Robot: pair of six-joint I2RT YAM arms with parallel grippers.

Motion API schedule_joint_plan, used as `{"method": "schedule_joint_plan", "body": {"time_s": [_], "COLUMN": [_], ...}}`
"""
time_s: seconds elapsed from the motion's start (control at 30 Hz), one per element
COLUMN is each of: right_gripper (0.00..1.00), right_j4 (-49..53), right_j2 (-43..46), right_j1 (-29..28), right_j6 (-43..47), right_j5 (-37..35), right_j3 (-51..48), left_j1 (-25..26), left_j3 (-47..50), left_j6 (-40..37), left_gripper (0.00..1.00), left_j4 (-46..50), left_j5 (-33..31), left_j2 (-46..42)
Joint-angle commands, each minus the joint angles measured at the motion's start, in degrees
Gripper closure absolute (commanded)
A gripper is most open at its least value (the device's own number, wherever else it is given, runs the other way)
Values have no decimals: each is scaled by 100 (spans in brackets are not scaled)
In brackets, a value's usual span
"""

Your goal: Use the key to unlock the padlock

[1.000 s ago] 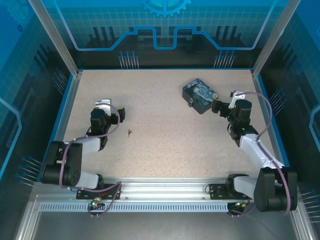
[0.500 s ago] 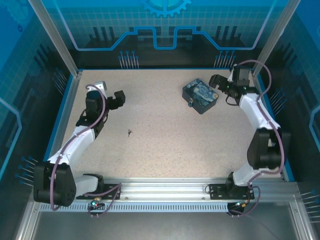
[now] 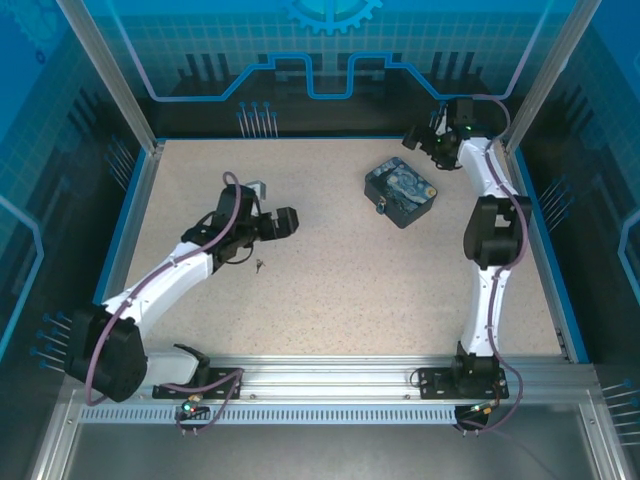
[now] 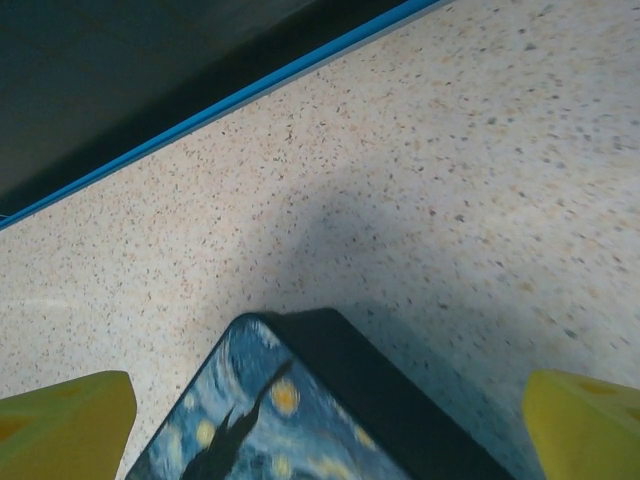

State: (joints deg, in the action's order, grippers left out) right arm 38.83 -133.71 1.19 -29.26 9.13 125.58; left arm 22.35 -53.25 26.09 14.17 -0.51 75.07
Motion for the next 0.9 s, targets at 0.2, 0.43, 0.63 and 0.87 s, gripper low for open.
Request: {"method": "schedule_joint_plan", "body": {"time_s": [0.2, 0.43, 0.63, 0.87], "right_gripper": [1, 2, 5, 5], "right_j4": [1107, 1174, 903, -388], "right_j2": [-1755, -1752, -975, 433], "right_j1": [-224, -551, -1032, -1913], "right_j6": [49, 405, 673, 264], "right_j5": [1018, 1611, 1768, 1874], "right_j3": [2407, 2332, 962, -1438], "left_j1": [653, 829, 931, 1034], "left_j3": [-440, -355, -261, 242], "left_j6": [254, 358, 569, 894], "left_gripper": [1, 1, 1, 1], "left_j4": [428, 437, 405, 273], "left_j5": [2, -118, -219, -303], "left_j2": [374, 448, 301, -288]}}
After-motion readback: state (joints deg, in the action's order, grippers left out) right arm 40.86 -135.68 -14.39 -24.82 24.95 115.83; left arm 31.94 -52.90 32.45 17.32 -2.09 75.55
